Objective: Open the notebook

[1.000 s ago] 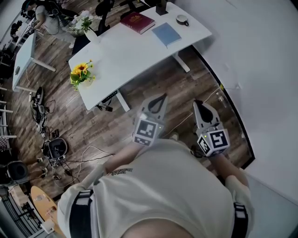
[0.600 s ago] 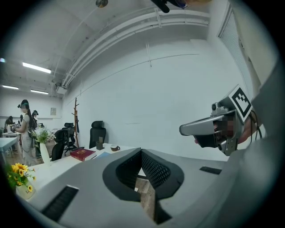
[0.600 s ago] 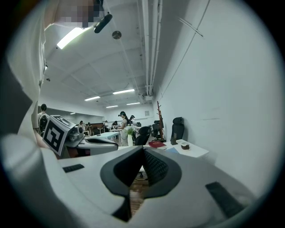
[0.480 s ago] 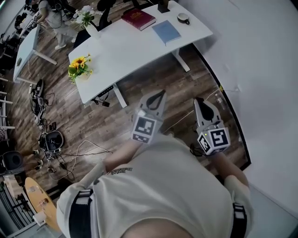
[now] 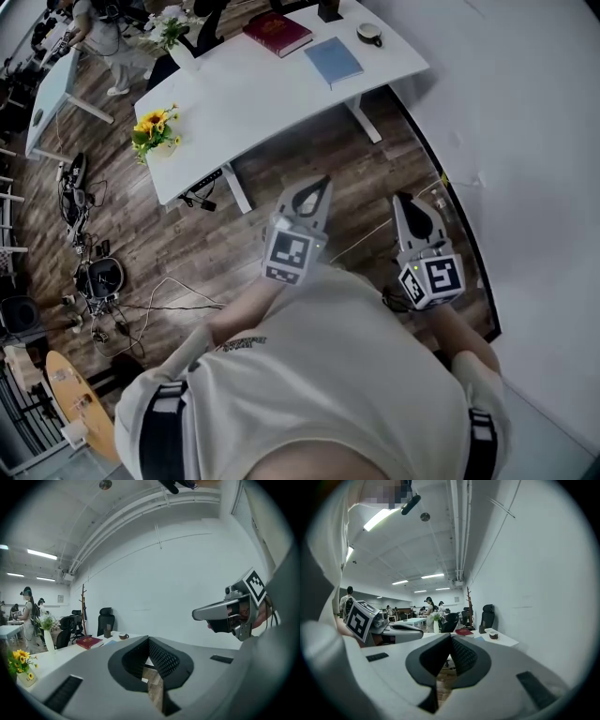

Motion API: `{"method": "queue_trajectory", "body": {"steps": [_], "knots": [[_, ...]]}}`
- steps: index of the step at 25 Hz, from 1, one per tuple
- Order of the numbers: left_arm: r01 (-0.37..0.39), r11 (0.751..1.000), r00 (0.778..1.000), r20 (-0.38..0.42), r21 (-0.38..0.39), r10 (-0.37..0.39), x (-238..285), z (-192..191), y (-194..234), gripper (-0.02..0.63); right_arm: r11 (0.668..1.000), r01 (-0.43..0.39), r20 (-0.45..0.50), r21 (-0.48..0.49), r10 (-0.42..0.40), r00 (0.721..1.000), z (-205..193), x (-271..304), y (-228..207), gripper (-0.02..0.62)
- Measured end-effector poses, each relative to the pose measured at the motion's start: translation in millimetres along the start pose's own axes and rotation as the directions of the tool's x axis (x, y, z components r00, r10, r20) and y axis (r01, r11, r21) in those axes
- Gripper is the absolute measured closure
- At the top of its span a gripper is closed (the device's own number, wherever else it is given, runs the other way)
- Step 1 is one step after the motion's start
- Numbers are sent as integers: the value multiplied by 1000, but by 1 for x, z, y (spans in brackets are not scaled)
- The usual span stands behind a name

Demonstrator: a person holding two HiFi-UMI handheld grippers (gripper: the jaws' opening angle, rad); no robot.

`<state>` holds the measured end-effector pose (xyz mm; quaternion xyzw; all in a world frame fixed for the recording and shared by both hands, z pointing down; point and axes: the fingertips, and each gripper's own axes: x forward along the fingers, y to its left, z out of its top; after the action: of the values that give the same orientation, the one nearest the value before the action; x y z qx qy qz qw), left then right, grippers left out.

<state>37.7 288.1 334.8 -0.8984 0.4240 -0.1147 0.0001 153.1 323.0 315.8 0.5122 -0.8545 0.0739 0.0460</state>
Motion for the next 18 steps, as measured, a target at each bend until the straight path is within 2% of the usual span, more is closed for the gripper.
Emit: {"method": "queue_trajectory", "body": {"steps": [11, 18], "knots": [[32, 999, 999, 3, 5, -32, 44, -6, 20, 604, 1000, 19, -1, -15, -19, 1000, -1, 40, -24, 592], [43, 999, 999, -18, -9, -43, 80, -10, 42, 604, 1000, 19, -36, 4, -18, 999, -7, 76, -46, 592]]}}
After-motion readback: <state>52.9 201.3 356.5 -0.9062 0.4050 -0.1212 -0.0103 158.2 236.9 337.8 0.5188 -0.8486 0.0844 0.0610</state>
